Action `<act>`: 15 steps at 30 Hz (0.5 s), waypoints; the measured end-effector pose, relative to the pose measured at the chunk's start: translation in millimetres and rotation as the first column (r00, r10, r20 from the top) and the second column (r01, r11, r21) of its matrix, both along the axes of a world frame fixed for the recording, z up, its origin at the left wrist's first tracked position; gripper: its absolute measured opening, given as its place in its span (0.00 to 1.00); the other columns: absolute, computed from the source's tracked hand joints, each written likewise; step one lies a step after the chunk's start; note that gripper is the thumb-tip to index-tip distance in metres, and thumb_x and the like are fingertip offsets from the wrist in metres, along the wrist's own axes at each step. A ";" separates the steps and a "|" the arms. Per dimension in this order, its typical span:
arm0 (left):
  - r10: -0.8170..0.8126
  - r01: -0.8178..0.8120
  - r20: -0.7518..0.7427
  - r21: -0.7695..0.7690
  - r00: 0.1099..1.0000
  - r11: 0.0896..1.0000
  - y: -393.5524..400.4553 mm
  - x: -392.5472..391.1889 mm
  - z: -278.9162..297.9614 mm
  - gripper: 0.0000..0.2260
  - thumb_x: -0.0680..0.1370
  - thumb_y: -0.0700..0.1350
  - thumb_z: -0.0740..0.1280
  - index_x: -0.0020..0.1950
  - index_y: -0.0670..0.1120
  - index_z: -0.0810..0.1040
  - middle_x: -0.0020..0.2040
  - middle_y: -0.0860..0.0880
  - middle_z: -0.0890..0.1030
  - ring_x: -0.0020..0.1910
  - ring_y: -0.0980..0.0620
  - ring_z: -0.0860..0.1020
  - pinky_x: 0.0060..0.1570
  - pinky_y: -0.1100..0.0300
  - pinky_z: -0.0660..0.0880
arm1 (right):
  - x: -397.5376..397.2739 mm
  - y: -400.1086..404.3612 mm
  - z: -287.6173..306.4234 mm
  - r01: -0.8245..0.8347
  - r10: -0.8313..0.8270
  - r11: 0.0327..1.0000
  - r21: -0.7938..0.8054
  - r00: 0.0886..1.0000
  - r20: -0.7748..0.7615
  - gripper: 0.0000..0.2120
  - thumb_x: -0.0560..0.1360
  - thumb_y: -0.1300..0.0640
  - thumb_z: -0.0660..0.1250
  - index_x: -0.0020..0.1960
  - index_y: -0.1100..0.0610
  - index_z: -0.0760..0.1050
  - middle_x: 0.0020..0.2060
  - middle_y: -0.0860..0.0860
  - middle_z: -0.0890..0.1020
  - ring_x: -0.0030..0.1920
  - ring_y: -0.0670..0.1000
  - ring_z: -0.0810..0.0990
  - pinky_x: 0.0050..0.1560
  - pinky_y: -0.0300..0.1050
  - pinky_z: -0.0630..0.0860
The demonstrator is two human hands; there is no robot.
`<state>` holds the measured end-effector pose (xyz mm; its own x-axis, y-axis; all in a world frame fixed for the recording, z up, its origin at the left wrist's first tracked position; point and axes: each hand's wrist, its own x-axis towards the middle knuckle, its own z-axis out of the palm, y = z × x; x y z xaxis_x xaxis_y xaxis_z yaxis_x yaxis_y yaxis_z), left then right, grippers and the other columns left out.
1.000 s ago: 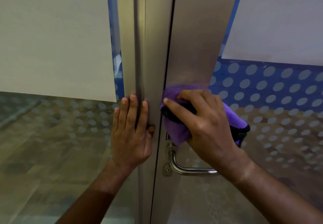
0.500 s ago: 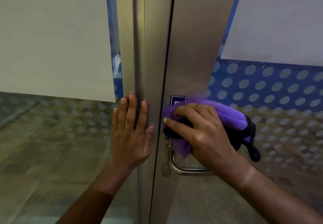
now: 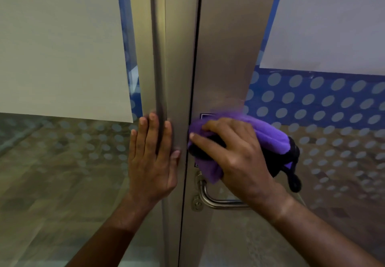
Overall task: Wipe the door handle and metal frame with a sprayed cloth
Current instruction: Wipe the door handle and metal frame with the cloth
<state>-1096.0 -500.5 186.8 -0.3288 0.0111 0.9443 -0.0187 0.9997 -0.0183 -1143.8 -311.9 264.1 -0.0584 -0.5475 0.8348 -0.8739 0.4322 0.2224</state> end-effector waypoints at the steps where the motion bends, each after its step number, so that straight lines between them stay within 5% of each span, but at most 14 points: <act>1: 0.002 -0.002 0.000 -0.002 1.000 1.000 -0.4 0.0 0.2 0.30 0.82 0.50 0.55 0.81 0.46 0.46 0.82 0.48 0.40 0.81 0.47 0.42 0.79 0.50 0.42 | -1.1 6.4 -4.6 0.005 -0.005 0.999 0.045 1.000 0.000 0.10 0.78 0.59 0.67 0.55 0.58 0.84 0.52 0.58 0.83 0.53 0.58 0.77 0.52 0.53 0.71; 3: 0.007 -0.007 0.006 -0.005 1.000 1.000 -0.5 0.0 0.7 0.30 0.82 0.50 0.54 0.81 0.46 0.46 0.82 0.48 0.40 0.81 0.47 0.41 0.79 0.50 0.41 | -3.3 16.8 -11.8 0.032 -0.033 0.999 0.040 0.999 0.024 0.09 0.76 0.59 0.69 0.55 0.58 0.84 0.51 0.59 0.83 0.53 0.59 0.78 0.52 0.53 0.72; 9: 0.007 -0.007 0.017 -0.003 1.000 1.000 -0.6 0.0 -0.3 0.30 0.82 0.50 0.54 0.81 0.46 0.46 0.82 0.48 0.40 0.81 0.47 0.42 0.79 0.49 0.41 | 0.5 -11.4 2.7 0.093 -0.058 0.943 -0.320 0.991 0.118 0.15 0.74 0.63 0.74 0.61 0.62 0.80 0.53 0.62 0.81 0.55 0.58 0.76 0.53 0.56 0.75; 15: -0.005 0.005 0.016 0.000 1.000 1.000 -1.1 0.3 -0.7 0.30 0.82 0.50 0.55 0.81 0.46 0.45 0.82 0.48 0.39 0.81 0.47 0.41 0.79 0.49 0.41 | -3.1 9.9 -5.4 -0.005 0.004 0.999 0.053 1.000 0.019 0.10 0.78 0.58 0.67 0.57 0.59 0.83 0.52 0.59 0.83 0.53 0.60 0.79 0.53 0.54 0.73</act>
<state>-1095.7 -501.7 186.0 -0.3438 0.0131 0.9389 -0.0138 0.9997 -0.0189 -1146.9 -302.0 258.7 -0.0711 -0.5915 0.8032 -0.8800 0.4163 0.2288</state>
